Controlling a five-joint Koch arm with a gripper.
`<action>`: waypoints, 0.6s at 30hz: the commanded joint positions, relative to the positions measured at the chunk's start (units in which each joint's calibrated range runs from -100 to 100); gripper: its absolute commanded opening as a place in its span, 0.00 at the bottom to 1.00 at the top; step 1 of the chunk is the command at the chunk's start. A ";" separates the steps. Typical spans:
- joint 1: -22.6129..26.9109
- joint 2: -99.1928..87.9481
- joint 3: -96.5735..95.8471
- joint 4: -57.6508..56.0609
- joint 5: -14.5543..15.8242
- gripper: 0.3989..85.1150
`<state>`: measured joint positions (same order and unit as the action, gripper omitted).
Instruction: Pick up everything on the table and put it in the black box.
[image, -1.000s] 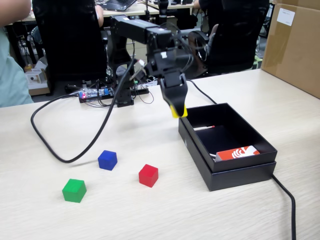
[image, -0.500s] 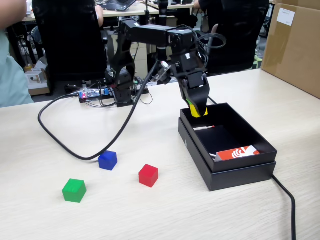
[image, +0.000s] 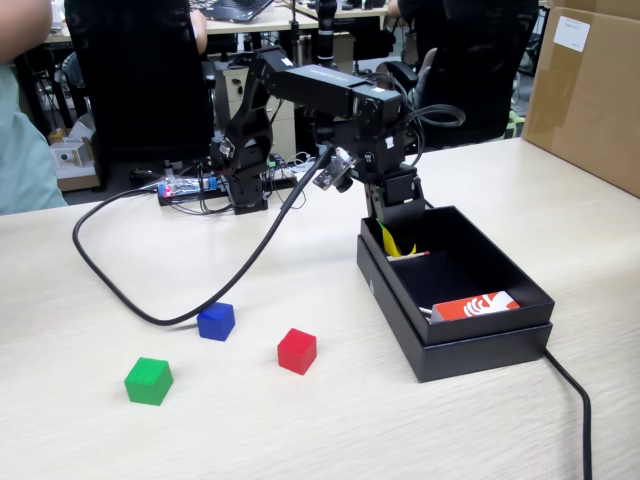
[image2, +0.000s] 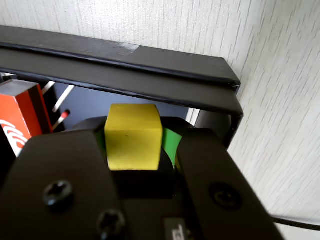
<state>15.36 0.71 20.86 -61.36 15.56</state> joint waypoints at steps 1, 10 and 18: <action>0.10 -0.20 1.72 -0.37 0.05 0.30; -0.05 -1.34 0.72 -0.28 -0.15 0.38; -3.22 -23.37 -1.46 -1.49 -1.32 0.48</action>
<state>13.50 -11.84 17.39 -61.36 15.46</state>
